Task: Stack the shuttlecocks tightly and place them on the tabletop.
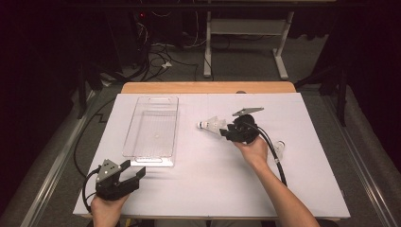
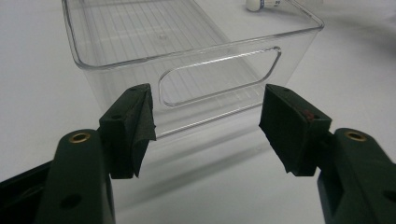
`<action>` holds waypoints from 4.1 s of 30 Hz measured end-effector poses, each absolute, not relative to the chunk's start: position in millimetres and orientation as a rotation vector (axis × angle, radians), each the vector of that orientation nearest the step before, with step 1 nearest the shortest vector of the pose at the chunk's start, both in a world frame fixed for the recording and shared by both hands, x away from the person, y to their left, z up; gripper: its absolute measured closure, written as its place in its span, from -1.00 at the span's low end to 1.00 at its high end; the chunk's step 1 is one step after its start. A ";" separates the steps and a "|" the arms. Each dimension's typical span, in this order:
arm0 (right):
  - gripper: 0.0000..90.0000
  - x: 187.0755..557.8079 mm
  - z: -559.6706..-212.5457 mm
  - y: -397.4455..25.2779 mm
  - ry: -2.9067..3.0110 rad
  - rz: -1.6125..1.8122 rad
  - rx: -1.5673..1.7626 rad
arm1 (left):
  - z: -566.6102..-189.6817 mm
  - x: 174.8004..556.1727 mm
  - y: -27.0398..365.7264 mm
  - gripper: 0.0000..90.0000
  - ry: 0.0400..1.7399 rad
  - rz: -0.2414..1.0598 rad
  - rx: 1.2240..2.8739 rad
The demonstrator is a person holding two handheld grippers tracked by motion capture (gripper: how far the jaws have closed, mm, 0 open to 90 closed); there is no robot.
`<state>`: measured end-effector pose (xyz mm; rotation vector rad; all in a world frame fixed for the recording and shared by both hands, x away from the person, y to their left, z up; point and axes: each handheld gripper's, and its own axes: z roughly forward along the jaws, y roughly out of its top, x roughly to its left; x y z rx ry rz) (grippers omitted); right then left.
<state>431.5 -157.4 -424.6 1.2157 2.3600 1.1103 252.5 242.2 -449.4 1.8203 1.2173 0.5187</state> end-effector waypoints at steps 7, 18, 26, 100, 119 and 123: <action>0.24 428.7 -422.2 -160.5 2.350 1.118 1.212 | -449.5 252.6 242.1 -0.20 1.218 0.519 1.820; 0.17 422.0 -418.1 -166.1 2.332 1.127 1.198 | -449.6 252.6 241.9 -0.20 1.219 0.521 1.820; 0.06 414.2 -414.3 -172.5 2.304 1.137 1.180 | -449.5 252.6 242.2 -0.20 1.220 0.522 1.819; 0.05 362.4 -409.3 -255.7 2.188 1.040 1.210 | -450.2 253.3 243.1 -0.20 1.231 0.512 1.807; 0.07 353.3 -414.0 -281.3 2.152 0.981 1.268 | -450.4 253.4 243.1 -0.20 1.232 0.512 1.811; 0.08 352.0 -415.9 -285.2 2.150 0.965 1.280 | -450.4 253.5 243.0 -0.20 1.232 0.511 1.814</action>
